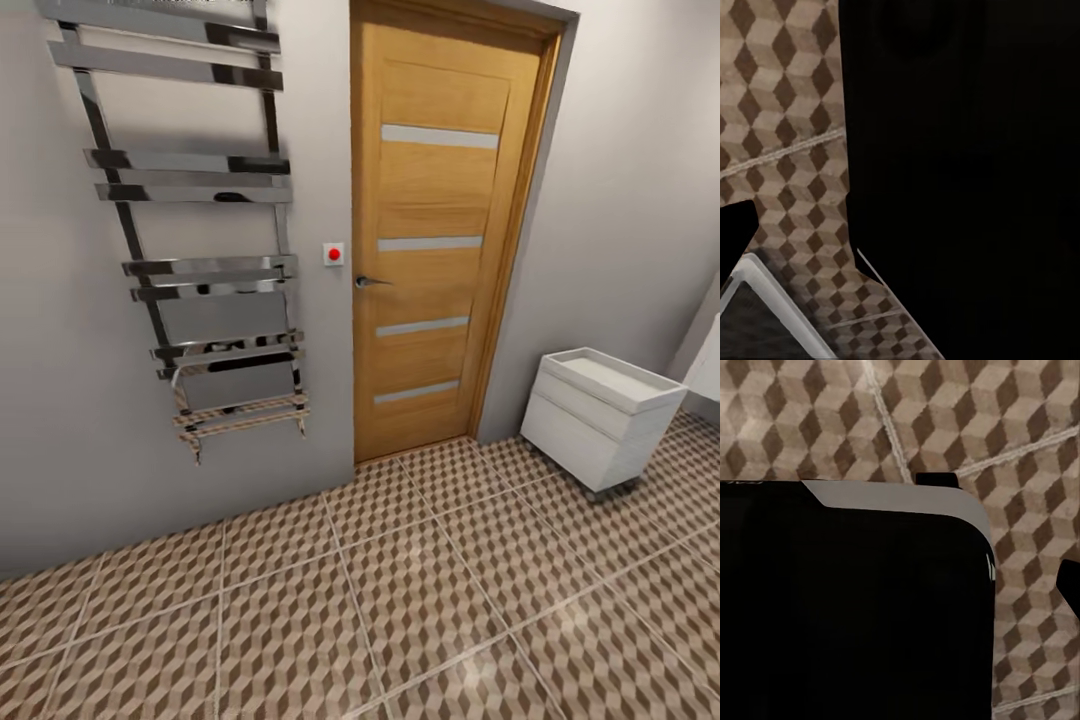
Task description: Take the four mousetraps from the cabinet in the bathroom and place them on the bathroom floor. Make sure all four end up on the same floor surface, and ensure that at least two of them are either under or directly next to the same bathroom sink.
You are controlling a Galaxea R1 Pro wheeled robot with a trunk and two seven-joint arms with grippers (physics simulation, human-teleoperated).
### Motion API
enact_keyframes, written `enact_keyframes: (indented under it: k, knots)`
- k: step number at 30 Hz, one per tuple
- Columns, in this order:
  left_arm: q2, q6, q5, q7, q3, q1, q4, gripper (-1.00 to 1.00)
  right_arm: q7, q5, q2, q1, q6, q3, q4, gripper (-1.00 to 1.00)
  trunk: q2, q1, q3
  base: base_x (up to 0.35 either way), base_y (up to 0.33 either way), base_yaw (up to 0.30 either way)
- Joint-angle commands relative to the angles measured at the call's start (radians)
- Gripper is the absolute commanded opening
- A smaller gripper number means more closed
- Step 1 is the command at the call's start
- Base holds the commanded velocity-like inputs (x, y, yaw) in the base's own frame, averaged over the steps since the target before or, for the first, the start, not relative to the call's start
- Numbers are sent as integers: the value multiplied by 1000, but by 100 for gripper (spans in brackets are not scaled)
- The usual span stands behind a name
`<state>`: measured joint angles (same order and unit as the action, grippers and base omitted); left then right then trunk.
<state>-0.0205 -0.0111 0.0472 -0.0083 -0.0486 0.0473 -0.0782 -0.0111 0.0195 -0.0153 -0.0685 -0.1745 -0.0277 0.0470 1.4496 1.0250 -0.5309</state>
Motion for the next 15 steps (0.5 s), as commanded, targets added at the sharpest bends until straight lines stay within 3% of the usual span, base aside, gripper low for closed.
enact_keyframes:
  k: [1,15]
  knots:
    - [0,-1,5,-1,-5,1,-2,100,-1,2,0,-1,-3,-3,-1,100,0,0,-1,0,0,286]
    - [0,-1,5,-1,-5,0,-2,100,-1,2,0,-1,-5,-3,-1,100,0,0,-1,0,0,286]
